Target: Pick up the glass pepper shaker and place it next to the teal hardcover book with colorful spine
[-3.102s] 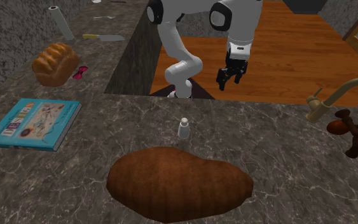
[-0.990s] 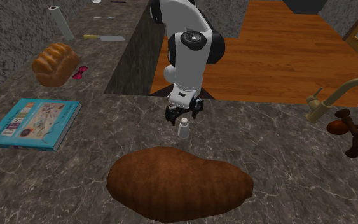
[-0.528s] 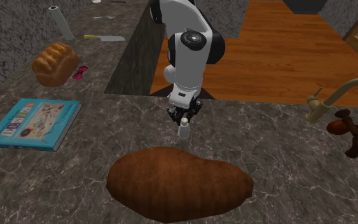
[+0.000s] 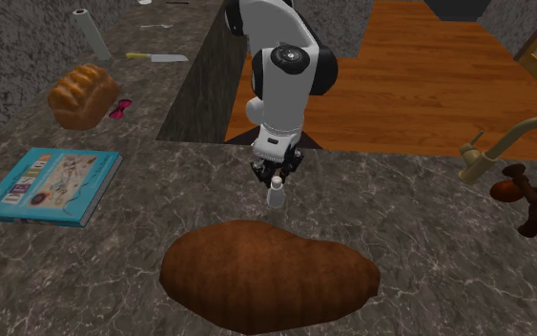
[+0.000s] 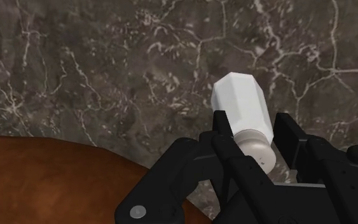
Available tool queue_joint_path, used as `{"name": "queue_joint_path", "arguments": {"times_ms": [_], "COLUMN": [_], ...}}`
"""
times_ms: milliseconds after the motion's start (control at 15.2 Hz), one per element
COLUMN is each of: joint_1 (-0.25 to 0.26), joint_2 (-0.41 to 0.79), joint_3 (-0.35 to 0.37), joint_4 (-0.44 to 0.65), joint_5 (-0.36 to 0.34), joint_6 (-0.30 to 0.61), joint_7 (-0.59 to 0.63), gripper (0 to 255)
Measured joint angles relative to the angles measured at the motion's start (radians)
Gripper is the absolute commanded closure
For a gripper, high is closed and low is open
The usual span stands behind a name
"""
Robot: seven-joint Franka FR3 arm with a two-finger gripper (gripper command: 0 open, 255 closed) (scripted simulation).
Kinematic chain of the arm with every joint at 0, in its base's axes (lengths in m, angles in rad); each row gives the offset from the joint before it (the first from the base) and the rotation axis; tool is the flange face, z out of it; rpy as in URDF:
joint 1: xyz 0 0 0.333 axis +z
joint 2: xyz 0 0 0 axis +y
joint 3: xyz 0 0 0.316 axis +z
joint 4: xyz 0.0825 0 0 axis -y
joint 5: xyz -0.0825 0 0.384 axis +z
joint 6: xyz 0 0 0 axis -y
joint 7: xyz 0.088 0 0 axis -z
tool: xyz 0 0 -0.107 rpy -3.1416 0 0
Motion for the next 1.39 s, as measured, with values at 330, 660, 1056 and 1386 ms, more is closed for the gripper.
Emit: {"name": "queue_joint_path", "arguments": {"times_ms": [330,660,1056,1386], "joint_1": [0.004,0.007,0.012,0.016], "joint_2": [0.010,0.020,0.039,0.065], "joint_3": [0.006,0.012,0.019,0.021], "joint_4": [0.067,0.141,0.240,0.326], "joint_5": [0.007,0.014,0.023,0.031], "joint_6": [-0.057,-0.121,-0.201,-0.262], "joint_7": [-0.006,-0.013,-0.022,-0.031], "gripper": [255,255,255,255]}}
